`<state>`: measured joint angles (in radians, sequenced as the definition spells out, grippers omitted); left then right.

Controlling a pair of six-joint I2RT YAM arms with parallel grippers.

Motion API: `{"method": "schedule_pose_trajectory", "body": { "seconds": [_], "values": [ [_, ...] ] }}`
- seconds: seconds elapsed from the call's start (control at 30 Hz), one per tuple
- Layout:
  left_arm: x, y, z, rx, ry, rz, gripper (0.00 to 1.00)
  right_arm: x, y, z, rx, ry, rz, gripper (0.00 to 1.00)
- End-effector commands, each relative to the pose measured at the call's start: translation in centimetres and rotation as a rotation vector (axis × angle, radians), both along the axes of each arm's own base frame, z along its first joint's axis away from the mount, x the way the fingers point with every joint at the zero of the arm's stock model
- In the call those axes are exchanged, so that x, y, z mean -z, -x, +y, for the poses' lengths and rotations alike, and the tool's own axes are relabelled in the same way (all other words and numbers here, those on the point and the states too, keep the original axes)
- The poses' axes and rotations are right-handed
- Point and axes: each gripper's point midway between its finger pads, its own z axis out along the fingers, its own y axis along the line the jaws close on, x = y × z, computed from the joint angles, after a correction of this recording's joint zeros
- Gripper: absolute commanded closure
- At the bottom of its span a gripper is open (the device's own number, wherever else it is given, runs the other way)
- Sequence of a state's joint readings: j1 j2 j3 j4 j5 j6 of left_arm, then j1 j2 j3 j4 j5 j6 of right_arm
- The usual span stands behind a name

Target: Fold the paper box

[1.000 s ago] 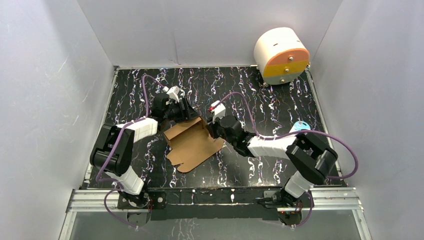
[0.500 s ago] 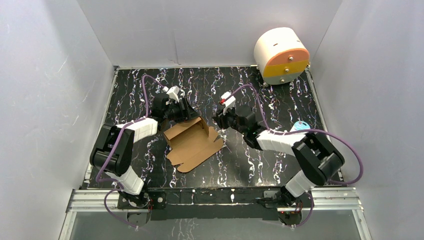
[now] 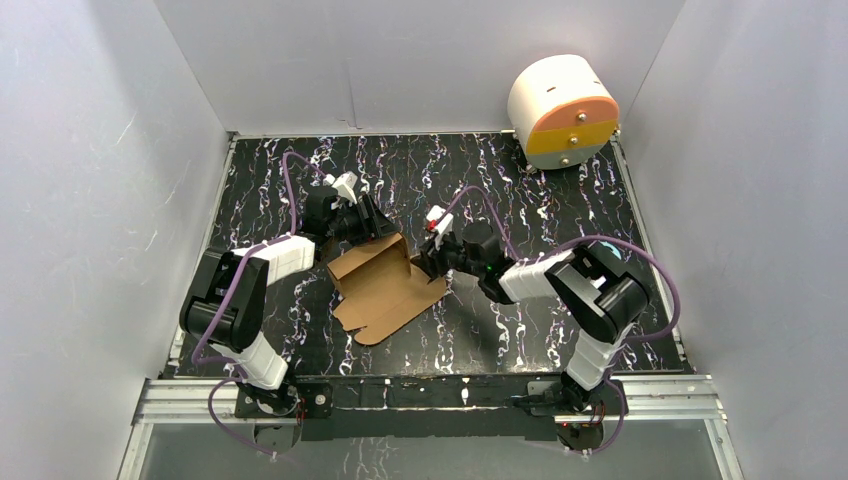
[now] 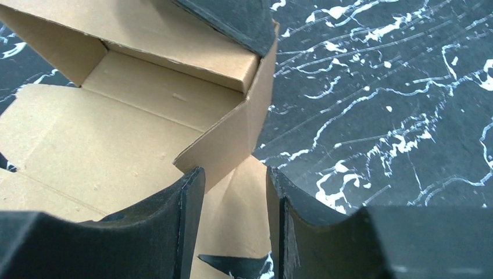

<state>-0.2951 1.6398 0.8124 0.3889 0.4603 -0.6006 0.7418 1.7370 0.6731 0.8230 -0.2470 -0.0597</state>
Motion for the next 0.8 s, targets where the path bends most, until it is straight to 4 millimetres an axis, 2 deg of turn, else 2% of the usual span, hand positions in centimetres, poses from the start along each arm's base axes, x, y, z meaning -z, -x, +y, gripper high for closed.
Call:
{"method": "schedule_pose_trajectory", "body": {
  "seconds": [0.0,0.27,0.47,0.77],
  "values": [
    [-1.5,0.4,-0.6,0.023,0.044,-0.021,0.41,-3.4,0.1,2.2,-0.093,-0.122,-0.095,0.47],
    [-1.8,0.8,-0.9,0.035,0.07,-0.015,0.42,-3.3,-1.0,2.9,-0.079,-0.147,-0.114,0.45],
    [-1.8,1.1,-1.1,0.049,0.081,-0.004,0.44,-3.2,-1.9,3.5,-0.078,-0.152,-0.152,0.49],
    [-1.9,1.5,-1.6,0.081,0.105,0.007,0.51,-3.4,-2.6,4.3,-0.097,-0.153,-0.208,0.5]
  ]
}}
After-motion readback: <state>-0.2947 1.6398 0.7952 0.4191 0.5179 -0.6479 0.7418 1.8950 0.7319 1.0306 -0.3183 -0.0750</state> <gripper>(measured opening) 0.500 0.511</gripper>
